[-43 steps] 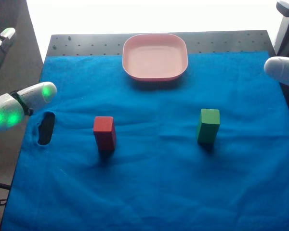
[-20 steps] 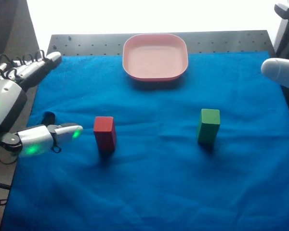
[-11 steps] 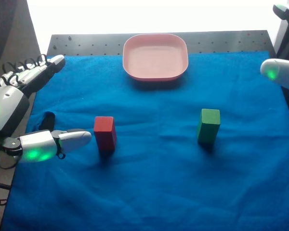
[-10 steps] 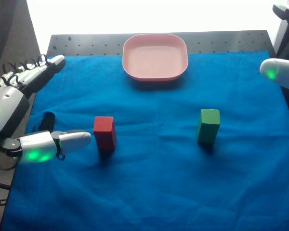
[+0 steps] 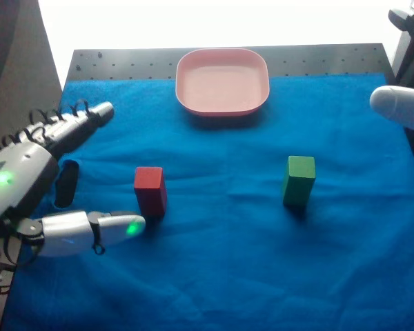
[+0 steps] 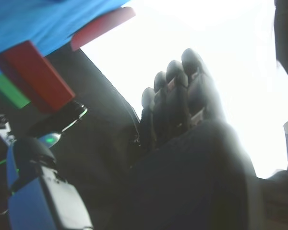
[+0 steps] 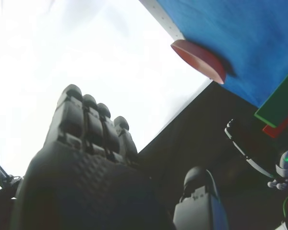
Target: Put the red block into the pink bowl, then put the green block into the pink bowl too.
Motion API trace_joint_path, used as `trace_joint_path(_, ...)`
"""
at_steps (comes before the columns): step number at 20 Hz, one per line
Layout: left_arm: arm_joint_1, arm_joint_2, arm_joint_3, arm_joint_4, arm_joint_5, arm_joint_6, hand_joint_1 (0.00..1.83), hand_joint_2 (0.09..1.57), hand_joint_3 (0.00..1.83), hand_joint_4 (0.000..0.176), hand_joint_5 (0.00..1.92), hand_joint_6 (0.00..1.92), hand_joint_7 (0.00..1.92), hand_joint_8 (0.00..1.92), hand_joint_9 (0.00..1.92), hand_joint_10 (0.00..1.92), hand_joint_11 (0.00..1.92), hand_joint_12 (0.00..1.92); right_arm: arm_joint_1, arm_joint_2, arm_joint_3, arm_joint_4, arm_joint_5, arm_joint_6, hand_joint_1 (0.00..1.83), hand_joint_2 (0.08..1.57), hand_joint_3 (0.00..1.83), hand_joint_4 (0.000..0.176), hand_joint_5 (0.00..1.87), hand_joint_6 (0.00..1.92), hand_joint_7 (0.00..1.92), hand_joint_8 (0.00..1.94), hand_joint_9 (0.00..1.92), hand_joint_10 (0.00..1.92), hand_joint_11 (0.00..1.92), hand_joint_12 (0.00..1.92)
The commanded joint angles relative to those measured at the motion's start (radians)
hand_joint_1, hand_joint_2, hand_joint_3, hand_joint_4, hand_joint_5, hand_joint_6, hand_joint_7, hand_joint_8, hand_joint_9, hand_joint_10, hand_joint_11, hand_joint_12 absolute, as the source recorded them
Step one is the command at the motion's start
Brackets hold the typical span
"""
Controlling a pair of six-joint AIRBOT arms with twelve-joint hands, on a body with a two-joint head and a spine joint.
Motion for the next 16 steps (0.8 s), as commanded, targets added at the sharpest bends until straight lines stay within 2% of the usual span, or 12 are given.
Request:
trace_joint_path(1,-0.005,-0.004,0.002,0.033,-0.109,-0.009,0.71,0.74,0.00,0.017,0.28,0.01,0.30,0.01,0.26,0.01,0.12,0.34,0.007,0.000,0.006,-0.011,0.126,0.004,0.00,0.94,0.00,0.095,0.02,0.00,0.00,0.00,0.00,0.00,0.00,0.00)
trace_joint_path(3,-0.005,-0.018,0.013,0.034,-0.100,-0.025,0.70,0.75,0.00,0.000,0.31,0.00,0.33,0.00,0.30,0.00,0.21,0.28,0.007,-0.004,0.008,-0.011,0.126,0.004,0.00,0.93,0.00,0.111,0.03,0.01,0.00,0.00,0.00,0.00,0.00,0.00)
trace_joint_path(4,-0.006,-0.024,0.019,0.036,-0.098,-0.037,0.71,0.75,0.00,0.000,0.32,0.00,0.33,0.00,0.30,0.00,0.23,0.27,0.007,-0.005,0.009,-0.011,0.126,0.004,0.00,0.92,0.00,0.115,0.03,0.01,0.00,0.00,0.00,0.00,0.00,0.00)
trace_joint_path(5,-0.006,-0.029,0.023,0.037,-0.096,-0.045,0.73,0.76,0.00,0.000,0.33,0.00,0.33,0.00,0.31,0.00,0.24,0.27,0.007,-0.005,0.009,-0.011,0.126,0.004,0.00,0.92,0.00,0.111,0.03,0.01,0.00,0.00,0.00,0.00,0.00,0.00)
trace_joint_path(6,-0.006,-0.032,0.023,0.037,-0.095,-0.045,0.76,0.75,0.00,0.000,0.33,0.00,0.33,0.00,0.30,0.00,0.22,0.26,0.007,-0.005,0.009,-0.011,0.126,0.004,0.00,0.93,0.00,0.095,0.02,0.00,0.00,0.00,0.00,0.00,0.00,0.00)
trace_joint_path(11,-0.007,-0.043,0.028,0.043,-0.093,-0.048,0.81,0.75,0.00,0.000,0.35,0.01,0.37,0.01,0.34,0.01,0.22,0.26,0.007,-0.005,0.009,-0.011,0.126,0.004,0.00,0.94,0.00,0.092,0.03,0.01,0.00,0.00,0.00,0.00,0.00,0.00)
trace_joint_path(12,-0.010,-0.047,0.030,0.048,-0.088,-0.048,0.86,0.78,0.00,0.000,0.39,0.01,0.44,0.01,0.41,0.02,0.25,0.28,0.007,-0.005,0.010,-0.011,0.126,0.004,0.00,0.97,0.01,0.069,0.01,0.00,0.00,0.00,0.00,0.00,0.00,0.00)
trace_joint_path(14,-0.018,-0.054,0.035,0.055,-0.076,-0.048,0.88,0.78,0.00,0.000,0.41,0.00,0.47,0.01,0.45,0.01,0.27,0.31,0.007,-0.005,0.010,-0.011,0.126,0.004,0.00,0.96,0.01,0.084,0.01,0.00,0.00,0.00,0.00,0.00,0.00,0.00)
trace_joint_path(16,-0.024,-0.060,0.040,0.059,-0.065,-0.049,0.86,0.77,0.00,0.000,0.42,0.00,0.49,0.01,0.47,0.01,0.28,0.32,0.007,-0.005,0.010,-0.011,0.126,0.004,0.00,0.95,0.00,0.089,0.02,0.00,0.00,0.00,0.00,0.00,0.00,0.00)
